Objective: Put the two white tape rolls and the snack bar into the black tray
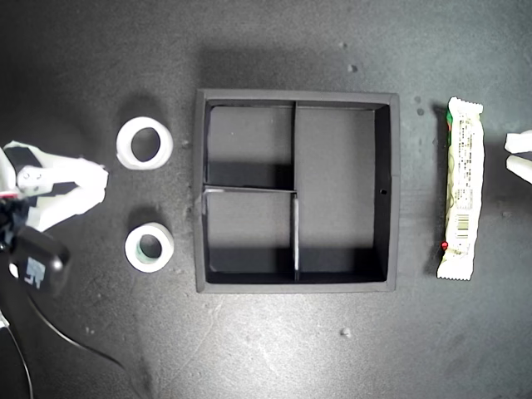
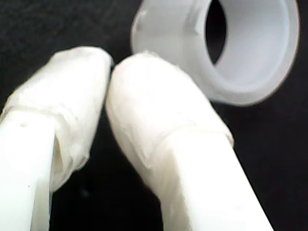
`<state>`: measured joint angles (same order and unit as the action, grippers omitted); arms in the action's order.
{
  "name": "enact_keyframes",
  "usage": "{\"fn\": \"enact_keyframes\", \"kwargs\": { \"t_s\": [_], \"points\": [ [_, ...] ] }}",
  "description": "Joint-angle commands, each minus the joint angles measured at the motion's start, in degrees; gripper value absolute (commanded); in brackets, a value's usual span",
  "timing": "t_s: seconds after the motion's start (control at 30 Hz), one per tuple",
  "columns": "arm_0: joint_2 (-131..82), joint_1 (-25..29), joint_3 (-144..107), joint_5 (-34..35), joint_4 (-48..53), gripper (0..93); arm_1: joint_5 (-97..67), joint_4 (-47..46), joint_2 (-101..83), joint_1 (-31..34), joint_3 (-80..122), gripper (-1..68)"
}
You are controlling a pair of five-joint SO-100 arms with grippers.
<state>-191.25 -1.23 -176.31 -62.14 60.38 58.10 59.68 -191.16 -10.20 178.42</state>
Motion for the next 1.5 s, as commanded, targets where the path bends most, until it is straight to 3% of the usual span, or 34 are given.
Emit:
{"fn": "enact_keyframes", "kwargs": {
  "t_s": [0.0,0.23,0.37,0.57,0.7,0.87,1.1,1.3,1.47],
  "points": [
    [-2.81,0.53,-3.43,3.34,-2.11,0.4,-5.36,-1.58,-0.70,-0.62,-0.97,0.5],
    [-2.81,2.90,-3.43,9.84,-5.36,4.1,-18.11,2.02,-0.62,0.26,-8.35,17.5],
    [-2.81,4.83,-3.34,13.01,-7.12,6.3,-23.29,3.08,0.00,1.32,-12.13,23.4],
    [-2.81,6.42,-3.52,14.33,-8.61,7.0,-29.27,0.70,1.05,0.35,-17.14,23.3],
    [-2.81,6.33,-3.52,14.24,-8.61,7.1,-30.23,-1.76,18.46,-0.62,-27.86,22.9],
    [-2.81,6.42,-3.52,14.59,-8.61,7.2,-32.52,6.50,42.28,-0.70,-46.76,23.9],
    [-2.81,6.42,-3.52,14.33,-8.61,7.3,-31.99,12.57,73.65,5.19,-61.79,27.7],
    [-2.81,6.42,-3.52,13.97,-8.53,7.3,-31.03,19.78,84.73,8.09,-68.99,24.5],
    [-2.81,7.12,-2.55,17.84,-9.84,6.2,-30.15,21.45,86.31,11.07,-70.05,24.6]
  ]
}}
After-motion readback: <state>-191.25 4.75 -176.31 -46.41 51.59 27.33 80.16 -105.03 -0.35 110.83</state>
